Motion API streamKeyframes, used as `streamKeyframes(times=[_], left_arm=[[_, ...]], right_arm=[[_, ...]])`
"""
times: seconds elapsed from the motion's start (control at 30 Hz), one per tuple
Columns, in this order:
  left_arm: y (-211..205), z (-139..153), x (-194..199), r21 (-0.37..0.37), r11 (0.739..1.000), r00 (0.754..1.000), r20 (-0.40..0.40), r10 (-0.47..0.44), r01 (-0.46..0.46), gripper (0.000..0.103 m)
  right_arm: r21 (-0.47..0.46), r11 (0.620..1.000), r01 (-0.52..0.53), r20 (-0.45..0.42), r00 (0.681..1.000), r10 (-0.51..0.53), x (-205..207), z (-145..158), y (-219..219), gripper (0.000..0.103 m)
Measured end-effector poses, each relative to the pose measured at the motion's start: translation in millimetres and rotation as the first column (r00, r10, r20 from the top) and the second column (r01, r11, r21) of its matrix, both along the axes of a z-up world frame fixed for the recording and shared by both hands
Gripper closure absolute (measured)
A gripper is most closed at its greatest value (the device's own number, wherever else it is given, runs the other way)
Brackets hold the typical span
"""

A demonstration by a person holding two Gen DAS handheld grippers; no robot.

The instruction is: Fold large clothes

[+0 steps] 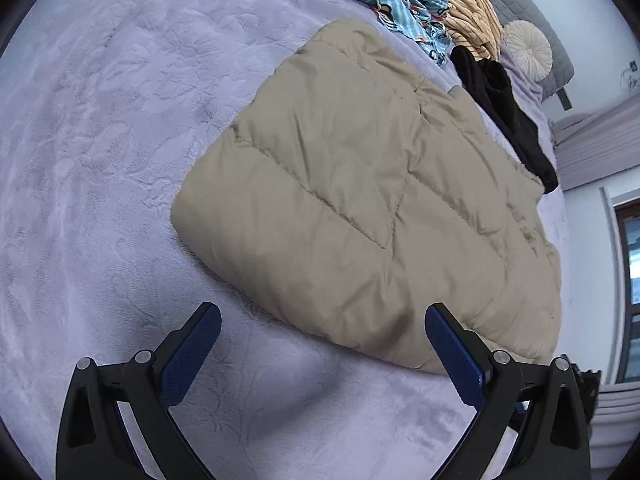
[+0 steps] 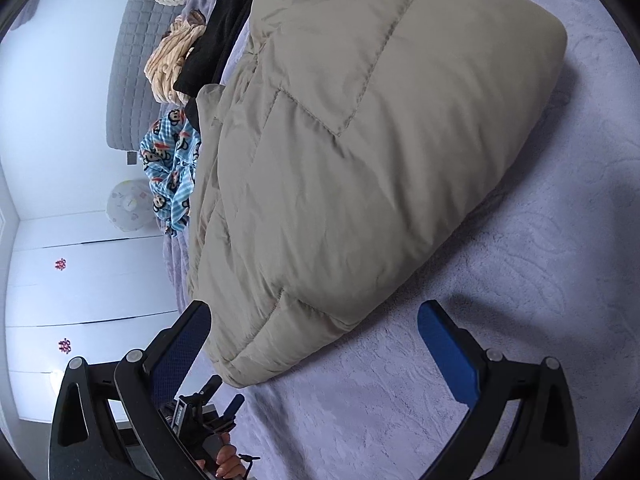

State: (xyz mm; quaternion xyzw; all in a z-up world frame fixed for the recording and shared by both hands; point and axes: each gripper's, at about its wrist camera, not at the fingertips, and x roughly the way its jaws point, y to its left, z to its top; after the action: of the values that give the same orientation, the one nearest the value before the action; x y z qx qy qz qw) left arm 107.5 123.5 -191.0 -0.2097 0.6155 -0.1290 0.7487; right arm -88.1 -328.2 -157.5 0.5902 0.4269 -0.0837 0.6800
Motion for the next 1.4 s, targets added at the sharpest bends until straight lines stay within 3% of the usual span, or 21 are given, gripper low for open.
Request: streamKeyframes(times=[0.13,0.23,0.4,0.6,0.67,0.73,0.77,0.8,0.83,0.87,0.9,0.97,1.17,1.3,1.4], left_arm=[[6.6,-10.6,8.2,-0.146,0.988,0.999,-0.027,0.037,-0.04,0.001],[12.7,-16.5,17.3,-0.156,0.985,0.998,-0.014,0.067,-0.068,0.001],[-1.9,-34.9,33.0,-0.154,0.987,0.998,-0.057,0.028,-0.037,0.001],[-25.0,-33.7,52.2,-0.189,0.976,0.994,0.002,0.111,-0.109,0.001],[-24.4,-38.5,53.5,-0.177,0.973,0.988,-0.005,0.152,-0.151,0.009],[-23.0,-42.5,54.6,-0.162,0.971,0.985,-0.01,0.174,-0.173,0.043],[-21.0,-41.5,53.9,-0.18,0.968,0.984,-0.001,0.178,-0.175,0.053],[-19.9,-38.5,53.2,-0.197,0.966,0.985,0.016,0.173,-0.167,0.071],[-20.9,-33.6,53.2,-0.188,0.971,0.986,0.041,0.161,-0.15,0.079],[-23.5,-26.7,52.6,-0.17,0.978,0.988,0.074,0.138,-0.124,0.081],[-28.1,-17.7,50.9,-0.142,0.986,0.988,0.113,0.105,-0.088,0.084],[-35.0,0.8,45.8,-0.09,0.995,0.982,0.184,0.05,-0.034,0.086],[-35.0,46.4,26.6,-0.045,0.995,0.947,0.314,-0.067,0.085,0.087],[-21.2,63.5,5.3,-0.037,0.988,0.931,0.342,-0.127,0.148,0.088],[-7.4,66.2,-16.5,-0.049,0.985,0.932,0.332,-0.142,0.168,0.088]], right_arm=[[0.049,0.999,0.02,0.03,0.999,-0.022,9.4,-6.1,-3.4,0.0],[0.046,0.999,0.0,0.019,1.0,-0.001,21.1,-11.6,-3.2,0.0],[0.073,0.997,-0.036,0.01,0.999,0.036,42.3,-25.6,0.6,0.0],[0.103,0.994,0.027,0.11,0.993,-0.038,58.3,-26.1,-7.8,0.0],[0.112,0.993,0.034,0.097,0.994,-0.045,58.5,-32.8,-7.3,0.0],[0.124,0.991,0.047,0.094,0.994,-0.059,55.7,-36.5,-7.6,0.0],[0.13,0.99,0.06,0.09,0.993,-0.072,54.0,-37.3,-8.3,0.002],[0.131,0.989,0.073,0.077,0.994,-0.083,52.6,-37.9,-9.1,0.013],[0.128,0.988,0.08,0.048,0.995,-0.087,52.0,-39.5,-9.7,0.028],[0.133,0.988,0.08,0.036,0.996,-0.086,50.8,-41.2,-10.7,0.058],[0.132,0.988,0.085,0.041,0.995,-0.091,49.3,-40.3,-11.0,0.068],[0.107,0.992,0.073,0.061,0.995,-0.08,46.8,-31.6,-9.6,0.077],[0.035,0.999,0.018,0.119,0.993,-0.022,32.7,3.4,-0.8,0.082],[0.003,1.0,-0.017,0.12,0.993,0.016,9.3,19.5,12.1,0.082],[0.0,0.999,-0.037,0.093,0.995,0.037,-13.2,21.7,22.8,0.082]])
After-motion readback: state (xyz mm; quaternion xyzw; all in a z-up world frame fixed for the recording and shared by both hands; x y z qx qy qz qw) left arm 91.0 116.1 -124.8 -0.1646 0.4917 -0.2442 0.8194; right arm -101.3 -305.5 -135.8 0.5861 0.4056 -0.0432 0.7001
